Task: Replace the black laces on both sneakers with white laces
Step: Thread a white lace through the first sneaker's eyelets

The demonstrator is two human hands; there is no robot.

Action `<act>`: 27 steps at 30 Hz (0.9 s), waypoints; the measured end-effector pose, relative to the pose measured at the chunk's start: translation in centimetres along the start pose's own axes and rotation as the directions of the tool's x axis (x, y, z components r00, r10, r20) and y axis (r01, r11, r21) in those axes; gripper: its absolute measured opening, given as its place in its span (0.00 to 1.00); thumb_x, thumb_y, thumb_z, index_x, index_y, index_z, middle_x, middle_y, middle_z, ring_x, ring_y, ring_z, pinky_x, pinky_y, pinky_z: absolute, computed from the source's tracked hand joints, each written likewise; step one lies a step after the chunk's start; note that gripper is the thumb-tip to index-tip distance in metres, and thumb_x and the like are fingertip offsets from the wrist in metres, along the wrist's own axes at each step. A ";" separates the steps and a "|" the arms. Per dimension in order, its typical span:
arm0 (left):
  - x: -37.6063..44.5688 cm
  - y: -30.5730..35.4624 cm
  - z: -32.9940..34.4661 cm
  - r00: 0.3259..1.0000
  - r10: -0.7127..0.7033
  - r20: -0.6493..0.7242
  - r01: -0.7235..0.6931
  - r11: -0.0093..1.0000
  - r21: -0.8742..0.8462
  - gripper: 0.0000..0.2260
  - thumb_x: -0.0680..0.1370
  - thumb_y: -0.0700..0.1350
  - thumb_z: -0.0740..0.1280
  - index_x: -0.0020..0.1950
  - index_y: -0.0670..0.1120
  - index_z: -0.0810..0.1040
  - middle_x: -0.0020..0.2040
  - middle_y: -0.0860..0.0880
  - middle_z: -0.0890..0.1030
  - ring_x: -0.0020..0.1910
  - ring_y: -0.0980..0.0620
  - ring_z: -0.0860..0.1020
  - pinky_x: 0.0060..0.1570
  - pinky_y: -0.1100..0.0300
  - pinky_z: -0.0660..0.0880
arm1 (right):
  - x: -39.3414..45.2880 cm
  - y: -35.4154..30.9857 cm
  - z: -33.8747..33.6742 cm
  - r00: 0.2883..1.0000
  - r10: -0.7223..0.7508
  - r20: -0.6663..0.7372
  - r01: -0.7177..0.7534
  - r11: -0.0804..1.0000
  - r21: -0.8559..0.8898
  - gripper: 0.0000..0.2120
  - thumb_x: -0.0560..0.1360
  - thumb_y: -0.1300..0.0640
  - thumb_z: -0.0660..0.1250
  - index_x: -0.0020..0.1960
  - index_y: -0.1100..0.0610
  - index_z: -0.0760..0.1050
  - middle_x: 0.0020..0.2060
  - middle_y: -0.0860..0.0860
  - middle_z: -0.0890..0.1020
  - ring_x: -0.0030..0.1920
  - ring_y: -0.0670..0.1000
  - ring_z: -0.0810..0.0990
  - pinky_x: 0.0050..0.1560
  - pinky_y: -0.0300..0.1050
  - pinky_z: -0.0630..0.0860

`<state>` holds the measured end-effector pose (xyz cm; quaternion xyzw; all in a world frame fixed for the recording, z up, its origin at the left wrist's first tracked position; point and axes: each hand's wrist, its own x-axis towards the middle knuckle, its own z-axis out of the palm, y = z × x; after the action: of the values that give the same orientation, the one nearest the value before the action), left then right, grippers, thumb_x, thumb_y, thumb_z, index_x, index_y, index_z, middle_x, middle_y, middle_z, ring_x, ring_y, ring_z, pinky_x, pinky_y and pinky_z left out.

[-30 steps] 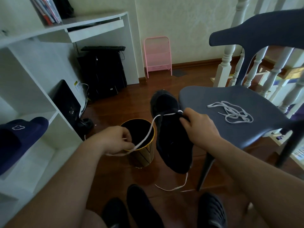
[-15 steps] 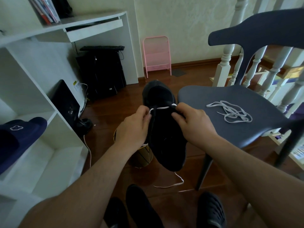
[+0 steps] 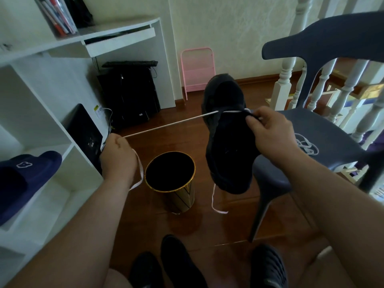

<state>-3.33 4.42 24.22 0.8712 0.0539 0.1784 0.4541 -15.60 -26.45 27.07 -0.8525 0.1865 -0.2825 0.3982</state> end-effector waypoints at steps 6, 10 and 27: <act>-1.2 -1.0 3.3 0.892 -0.154 0.425 0.168 0.986 0.003 0.10 0.84 0.45 0.55 0.48 0.46 0.75 0.46 0.40 0.79 0.39 0.43 0.76 0.36 0.52 0.70 | -0.5 -1.4 -0.4 0.999 -0.030 -0.034 0.033 0.996 0.078 0.10 0.82 0.46 0.64 0.49 0.51 0.77 0.40 0.51 0.82 0.43 0.53 0.82 0.46 0.60 0.82; -3.5 -1.6 4.6 0.718 -0.089 0.690 -0.096 0.970 0.225 0.12 0.86 0.50 0.60 0.51 0.45 0.80 0.44 0.43 0.80 0.40 0.45 0.74 0.40 0.50 0.69 | -0.4 -2.2 -0.3 0.991 -0.116 -0.069 0.121 0.990 0.077 0.09 0.83 0.47 0.64 0.48 0.50 0.76 0.38 0.48 0.80 0.40 0.48 0.79 0.43 0.55 0.79; -6.4 0.0 5.7 0.645 0.032 0.763 -0.006 0.999 -0.037 0.06 0.84 0.49 0.68 0.53 0.51 0.83 0.51 0.48 0.83 0.54 0.48 0.80 0.53 0.55 0.75 | -0.5 -3.1 1.5 0.973 -0.228 -0.014 0.229 0.973 0.030 0.09 0.83 0.47 0.64 0.45 0.48 0.74 0.34 0.45 0.77 0.38 0.44 0.77 0.39 0.50 0.75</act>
<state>-7.22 -1.63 19.59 0.8586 -0.1541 -0.1994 0.4464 -14.78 -23.43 28.60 -0.8605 0.0849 -0.3338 0.3753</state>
